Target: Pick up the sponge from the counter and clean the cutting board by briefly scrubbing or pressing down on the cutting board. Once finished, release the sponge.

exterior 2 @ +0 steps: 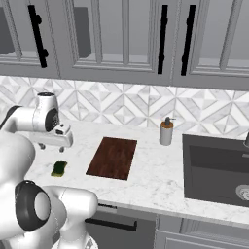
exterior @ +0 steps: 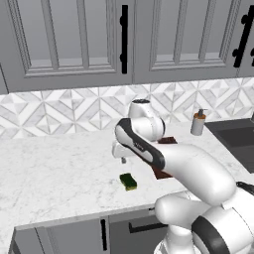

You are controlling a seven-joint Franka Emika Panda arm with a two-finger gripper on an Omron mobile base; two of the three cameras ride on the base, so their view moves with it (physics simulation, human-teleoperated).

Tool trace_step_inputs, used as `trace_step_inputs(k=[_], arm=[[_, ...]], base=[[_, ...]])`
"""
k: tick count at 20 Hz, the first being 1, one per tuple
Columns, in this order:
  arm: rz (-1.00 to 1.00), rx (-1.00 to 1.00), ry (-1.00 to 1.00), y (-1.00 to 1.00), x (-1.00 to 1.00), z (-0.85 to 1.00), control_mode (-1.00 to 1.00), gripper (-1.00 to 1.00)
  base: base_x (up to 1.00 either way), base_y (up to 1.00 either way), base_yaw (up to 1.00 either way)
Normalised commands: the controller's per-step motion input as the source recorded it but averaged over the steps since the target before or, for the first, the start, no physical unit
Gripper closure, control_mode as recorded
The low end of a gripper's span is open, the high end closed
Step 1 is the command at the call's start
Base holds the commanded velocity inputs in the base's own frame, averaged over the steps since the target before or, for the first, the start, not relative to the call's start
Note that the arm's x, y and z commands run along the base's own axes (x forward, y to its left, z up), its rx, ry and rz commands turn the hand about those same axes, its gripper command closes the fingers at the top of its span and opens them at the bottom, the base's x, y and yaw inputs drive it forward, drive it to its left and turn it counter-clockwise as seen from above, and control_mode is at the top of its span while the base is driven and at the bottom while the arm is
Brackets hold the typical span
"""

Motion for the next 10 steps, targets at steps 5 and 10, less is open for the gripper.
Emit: trace_step_inputs(k=[5,10], arm=[[0.00,0.00,0.06,0.03,0.16,-0.37,-1.00,-1.00],[0.00,0.00,0.01,0.00,0.28,-0.49,-1.00,-1.00]], base=[[0.00,0.00,0.00],[0.00,0.00,0.00]])
